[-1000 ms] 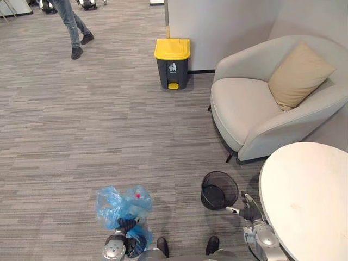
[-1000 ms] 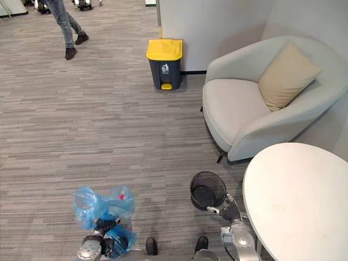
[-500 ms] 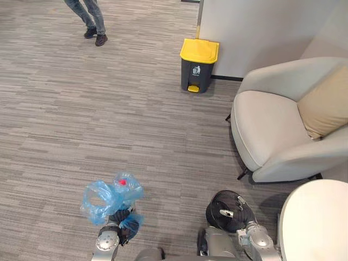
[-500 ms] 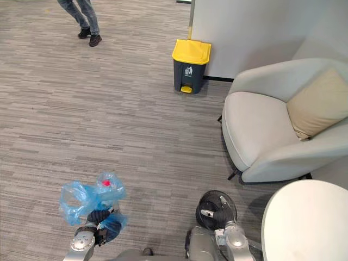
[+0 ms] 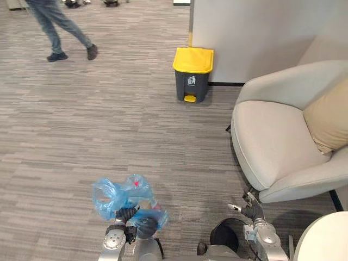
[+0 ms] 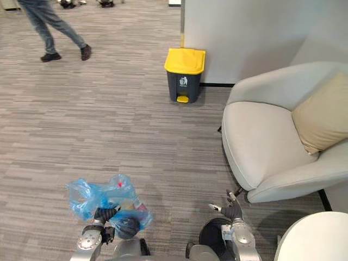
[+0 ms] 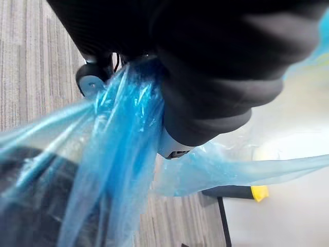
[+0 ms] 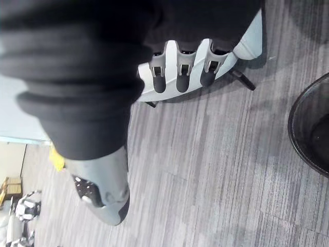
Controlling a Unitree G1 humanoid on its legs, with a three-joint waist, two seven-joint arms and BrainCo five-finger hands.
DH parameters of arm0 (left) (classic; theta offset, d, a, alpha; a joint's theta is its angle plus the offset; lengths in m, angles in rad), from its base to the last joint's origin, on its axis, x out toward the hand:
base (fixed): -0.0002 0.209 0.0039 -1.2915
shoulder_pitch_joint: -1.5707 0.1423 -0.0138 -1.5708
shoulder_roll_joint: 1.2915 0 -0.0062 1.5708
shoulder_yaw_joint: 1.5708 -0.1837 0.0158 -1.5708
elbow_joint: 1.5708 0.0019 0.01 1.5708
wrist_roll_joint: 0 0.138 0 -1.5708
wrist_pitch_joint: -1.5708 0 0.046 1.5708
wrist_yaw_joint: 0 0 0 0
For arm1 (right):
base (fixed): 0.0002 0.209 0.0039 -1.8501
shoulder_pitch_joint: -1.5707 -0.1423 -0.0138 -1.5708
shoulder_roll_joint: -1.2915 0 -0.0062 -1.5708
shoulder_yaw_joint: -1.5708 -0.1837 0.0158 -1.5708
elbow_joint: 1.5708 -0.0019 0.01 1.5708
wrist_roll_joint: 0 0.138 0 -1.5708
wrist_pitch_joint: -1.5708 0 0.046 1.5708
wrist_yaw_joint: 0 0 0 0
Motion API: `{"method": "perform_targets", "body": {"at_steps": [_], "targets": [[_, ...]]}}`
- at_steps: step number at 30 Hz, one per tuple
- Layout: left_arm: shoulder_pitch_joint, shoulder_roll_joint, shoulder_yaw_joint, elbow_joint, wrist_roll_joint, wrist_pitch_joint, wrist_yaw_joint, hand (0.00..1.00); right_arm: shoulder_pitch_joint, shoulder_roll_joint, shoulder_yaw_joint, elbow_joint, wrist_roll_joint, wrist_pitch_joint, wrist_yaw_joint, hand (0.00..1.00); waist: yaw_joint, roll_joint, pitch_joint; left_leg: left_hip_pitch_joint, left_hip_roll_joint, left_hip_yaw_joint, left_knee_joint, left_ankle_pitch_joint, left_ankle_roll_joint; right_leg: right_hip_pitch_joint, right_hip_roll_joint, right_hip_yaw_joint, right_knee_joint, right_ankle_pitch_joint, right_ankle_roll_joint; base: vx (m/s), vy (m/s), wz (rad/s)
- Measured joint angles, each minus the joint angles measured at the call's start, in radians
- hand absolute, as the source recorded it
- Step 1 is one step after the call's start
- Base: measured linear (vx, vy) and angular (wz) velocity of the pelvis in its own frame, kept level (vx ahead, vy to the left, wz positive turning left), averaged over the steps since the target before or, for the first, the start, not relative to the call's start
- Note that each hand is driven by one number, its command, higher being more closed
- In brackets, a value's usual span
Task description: Gather rubbish on tea table into small bin, then transfer packed bag to large trash can.
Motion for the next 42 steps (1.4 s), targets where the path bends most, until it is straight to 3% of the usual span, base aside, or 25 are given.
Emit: {"method": "perform_targets", "body": {"at_steps": [1,2,3,5,8,10,11,13,14,17,18,19,22,24,26,28,31,33,35,36,37,38,39,41,42], "targets": [[-0.002,-0.011,-0.005,-0.001,0.0,-0.001,0.0,1.0,0.008,-0.016,-0.003,0.006,0.0,0.0,-0.007,0.0,0.001,0.033,-0.007,0.002,-0.006,-0.043,-0.159,0.112,-0.008,0.012,0.005,0.014,-0.014,-0.011,0.039,0.23,0.32,-0.44],[-0.002,-0.016,-0.005,0.0,0.0,-0.002,0.0,1.0,0.009,-0.027,-0.001,0.008,0.0,0.0,-0.007,0.0,0.005,0.055,-0.004,0.003,0.007,-0.063,-0.195,0.211,-0.021,0.018,0.014,0.027,-0.017,-0.022,0.06,0.22,0.359,-0.41],[-0.008,-0.02,-0.004,0.021,0.0,0.006,0.001,1.0,0.004,-0.023,0.004,0.037,0.0,0.009,-0.009,0.0,0.007,0.047,-0.002,0.014,-0.013,-0.052,-0.179,0.229,0.001,0.027,-0.005,0.047,-0.014,-0.036,0.084,0.2,0.348,-0.27],[-0.016,-0.009,-0.006,0.015,0.0,0.007,0.001,1.0,0.017,-0.01,0.004,0.037,-0.001,0.01,-0.006,0.0,0.008,0.003,-0.013,0.032,-0.092,-0.019,-0.191,0.179,0.038,0.006,-0.089,0.061,0.035,-0.076,0.133,0.21,0.314,-0.14],[-0.001,-0.003,-0.006,0.014,0.0,0.01,0.002,1.0,0.008,-0.002,0.004,0.037,-0.004,0.01,-0.006,0.0,0.008,-0.002,-0.013,0.086,-0.128,0.027,-0.228,0.153,0.063,-0.095,-0.124,0.114,0.262,-0.077,0.153,0.2,0.198,-0.36],[0.027,0.011,-0.007,0.002,0.0,0.018,0.003,1.0,0.004,0.006,0.007,0.037,-0.011,0.01,-0.006,0.0,0.007,-0.009,-0.011,0.162,-0.141,0.052,-0.274,0.143,0.074,-0.17,-0.14,0.118,0.446,-0.025,0.233,0.23,0.138,-0.38],[0.035,0.024,-0.008,0.002,0.0,0.02,0.004,1.0,0.008,0.006,0.017,0.037,-0.013,0.01,-0.006,0.0,0.006,-0.011,-0.01,0.207,-0.143,0.059,-0.299,0.132,0.078,-0.218,-0.145,0.107,0.569,0.023,0.236,0.29,0.101,-0.23],[0.035,0.048,-0.009,0.002,-0.001,0.021,0.009,1.0,0.009,0.005,0.038,0.038,-0.017,0.011,-0.006,0.0,-0.006,-0.012,-0.006,0.254,-0.142,0.06,-0.327,0.122,0.091,-0.3,-0.146,0.041,0.67,-0.055,0.162,0.29,0.0,-0.11],[0.028,0.065,-0.006,0.002,-0.001,0.022,0.011,1.0,0.0,0.004,0.047,0.038,-0.018,0.011,-0.005,0.0,-0.018,-0.015,-0.005,0.276,-0.131,0.061,-0.339,0.113,0.089,-0.356,-0.133,-0.022,0.628,-0.094,0.124,0.29,-0.078,0.0],[0.015,0.075,-0.002,0.002,-0.003,0.022,0.013,1.0,-0.008,-0.003,0.048,0.05,-0.018,0.011,-0.006,0.0,-0.022,-0.018,0.003,0.32,-0.105,0.084,-0.339,0.097,0.062,-0.411,-0.094,-0.123,0.439,-0.073,0.081,0.3,-0.114,-0.05],[0.016,0.085,-0.001,0.002,-0.003,0.021,0.016,1.0,-0.008,-0.006,0.052,0.059,-0.018,0.013,-0.008,0.0,-0.023,-0.024,0.001,0.346,-0.103,0.088,-0.343,0.083,0.041,-0.406,-0.069,-0.159,0.261,0.006,0.067,0.5,-0.17,0.1],[0.013,0.082,-0.001,0.013,-0.003,0.022,0.02,1.0,0.0,-0.015,0.059,0.07,-0.018,0.015,-0.009,0.0,-0.032,-0.042,-0.001,0.373,-0.116,0.067,-0.342,0.057,0.009,-0.384,-0.05,-0.151,0.179,0.18,-0.019,0.52,-0.167,0.06],[-0.002,0.042,-0.004,0.027,-0.002,0.019,0.023,1.0,-0.025,-0.042,0.058,0.085,-0.018,0.021,-0.008,0.0,-0.031,0.025,0.006,0.382,-0.062,0.04,-0.322,0.049,-0.006,-0.382,-0.014,-0.169,0.215,0.103,-0.021,0.4,-0.161,0.01],[-0.019,0.029,-0.005,0.027,-0.002,0.019,0.022,1.0,-0.025,-0.036,0.051,0.086,-0.018,0.023,-0.007,0.0,-0.043,0.034,0.009,0.338,-0.032,0.018,-0.207,0.049,-0.008,-0.358,-0.01,-0.194,0.226,0.056,-0.03,0.36,-0.174,0.33],[-0.018,0.007,-0.005,0.024,-0.003,0.019,0.018,1.0,-0.006,-0.032,0.046,0.078,-0.018,0.024,-0.008,0.0,-0.042,0.041,0.018,0.235,0.045,-0.025,0.124,0.069,-0.072,-0.233,0.028,-0.213,0.151,0.038,-0.041,0.32,-0.137,0.2],[-0.01,-0.008,-0.008,0.013,-0.003,0.018,0.003,1.0,0.013,-0.03,0.043,0.036,-0.015,0.021,-0.011,0.0,-0.015,0.038,0.021,0.137,0.095,-0.019,0.366,0.051,-0.05,-0.118,0.056,-0.207,0.087,0.013,-0.065,0.37,-0.071,-0.16],[-0.006,-0.007,-0.005,0.004,-0.004,0.017,0.003,1.0,-0.002,-0.025,0.033,0.033,-0.013,0.021,-0.012,0.0,-0.006,0.032,0.022,0.023,0.085,0.013,0.334,0.023,-0.003,-0.071,0.056,-0.189,0.036,0.007,-0.058,0.3,0.026,-0.2],[-0.009,-0.007,-0.004,0.005,-0.005,0.018,0.003,1.0,-0.02,-0.01,0.007,0.039,-0.012,0.021,-0.017,0.0,0.012,0.023,0.03,-0.025,0.038,0.019,0.119,0.024,0.008,-0.047,0.037,-0.163,0.01,0.005,-0.038,0.28,0.124,-0.3],[-0.019,-0.009,-0.005,0.006,-0.005,0.018,0.003,1.0,-0.021,-0.005,-0.008,0.052,-0.013,0.021,-0.033,0.0,0.019,0.017,0.035,-0.028,-0.047,-0.034,-0.239,0.128,-0.005,-0.004,-0.001,-0.154,-0.007,-0.018,0.019,0.34,0.195,-0.07],[-0.018,-0.01,-0.004,0.007,-0.005,0.018,0.003,1.0,-0.021,-0.01,-0.008,0.058,-0.013,0.02,-0.034,0.0,0.023,0.023,0.034,-0.017,-0.053,-0.05,-0.307,0.194,-0.01,0.007,-0.002,-0.145,-0.01,-0.03,0.037,0.47,0.327,-0.38],[-0.014,-0.008,-0.001,0.008,-0.005,0.019,0.004,1.0,-0.021,-0.012,-0.003,0.075,-0.015,0.022,-0.037,0.0,0.041,0.025,0.032,0.008,-0.062,-0.052,-0.322,0.308,0.008,0.017,-0.009,-0.113,-0.011,-0.048,0.065,0.41,0.301,-0.45],[-0.015,-0.006,0.003,0.008,-0.005,0.019,0.005,1.0,-0.025,-0.005,0.002,0.082,-0.015,0.022,-0.037,0.0,0.046,0.011,0.029,0.009,-0.082,-0.05,-0.308,0.305,0.038,0.028,-0.023,-0.106,-0.014,-0.058,0.08,0.51,0.319,-0.26],[-0.014,0.003,0.006,0.009,-0.006,0.02,0.006,1.0,-0.023,0.007,0.003,0.082,-0.019,0.021,-0.036,0.0,0.039,-0.015,0.019,-0.014,-0.12,-0.048,-0.256,0.248,0.061,0.031,-0.063,-0.108,-0.001,-0.078,0.102,0.42,0.209,-0.04],[-0.018,-0.003,0.006,0.008,-0.006,0.023,0.006,1.0,-0.031,0.004,0.003,0.083,-0.027,0.023,-0.034,0.0,0.041,-0.023,0.018,-0.012,-0.142,-0.01,-0.196,0.17,0.085,-0.031,-0.113,-0.065,0.153,-0.108,0.136,0.41,0.207,-0.24],[0.002,-0.002,0.005,0.009,-0.009,0.025,0.007,1.0,-0.037,0.007,0.008,0.082,-0.048,0.022,-0.032,0.0,0.038,-0.023,0.018,0.038,-0.158,0.012,-0.2,0.14,0.096,-0.084,-0.144,-0.036,0.326,-0.103,0.156,0.42,0.213,-0.46]]}}
